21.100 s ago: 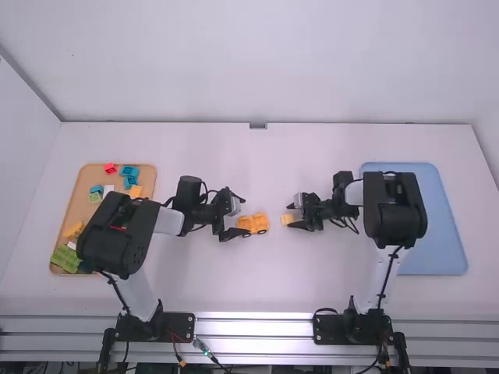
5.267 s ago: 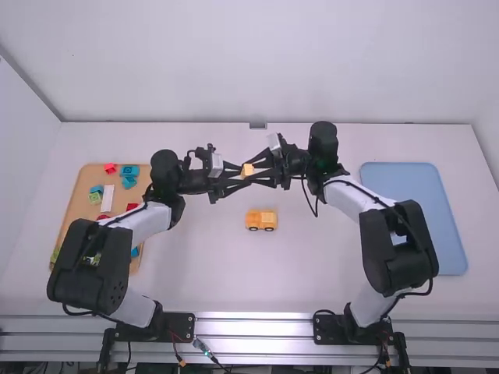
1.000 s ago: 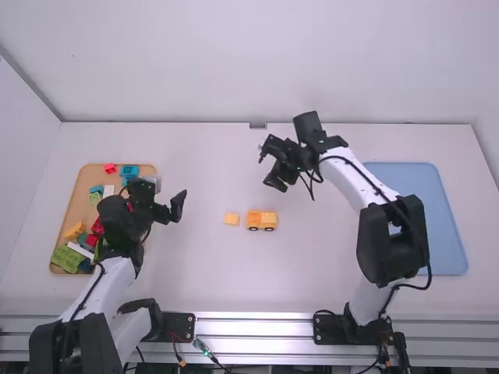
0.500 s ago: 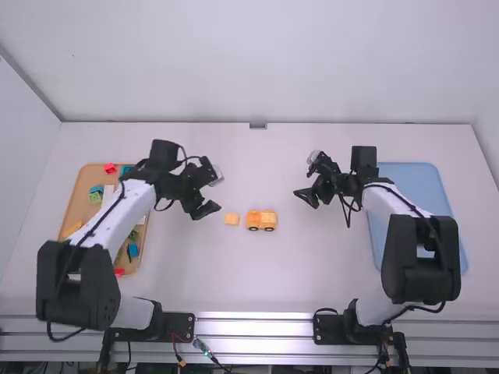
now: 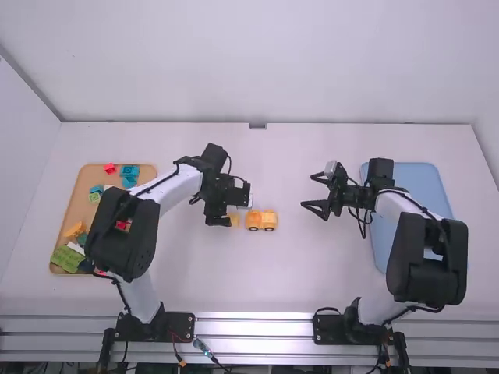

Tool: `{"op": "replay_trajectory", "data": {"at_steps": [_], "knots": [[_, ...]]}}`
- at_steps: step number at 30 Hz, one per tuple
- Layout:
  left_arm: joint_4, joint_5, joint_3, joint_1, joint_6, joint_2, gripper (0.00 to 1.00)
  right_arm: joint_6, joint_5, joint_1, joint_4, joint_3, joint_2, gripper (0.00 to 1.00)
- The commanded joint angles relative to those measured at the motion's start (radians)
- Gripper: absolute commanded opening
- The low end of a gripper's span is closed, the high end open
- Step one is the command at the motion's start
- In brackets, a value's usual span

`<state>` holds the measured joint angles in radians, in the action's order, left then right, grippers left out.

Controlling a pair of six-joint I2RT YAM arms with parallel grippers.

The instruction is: Assemble lego blocks to make yellow taxi

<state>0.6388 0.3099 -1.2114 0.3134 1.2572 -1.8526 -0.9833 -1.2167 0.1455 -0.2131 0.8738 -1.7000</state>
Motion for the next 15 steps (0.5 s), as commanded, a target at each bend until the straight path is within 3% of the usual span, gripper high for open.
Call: {"op": "replay_trajectory", "data": {"at_steps": [1, 10, 15], "knots": [[-0.031, -0.013, 0.042, 0.001, -0.021, -0.001, 0.99, -0.032, -0.069, 0.013, -0.004, -0.011, 0.021, 0.99], [-0.212, 0.013, 0.166, 0.002, -0.11, -0.001, 0.89, -0.039, -0.069, 0.01, -0.004, -0.011, 0.021, 0.99], [-0.214, 0.014, 0.172, 0.002, -0.116, -0.001, 0.8, -0.039, -0.069, 0.011, -0.004, -0.011, 0.021, 0.99]]}}
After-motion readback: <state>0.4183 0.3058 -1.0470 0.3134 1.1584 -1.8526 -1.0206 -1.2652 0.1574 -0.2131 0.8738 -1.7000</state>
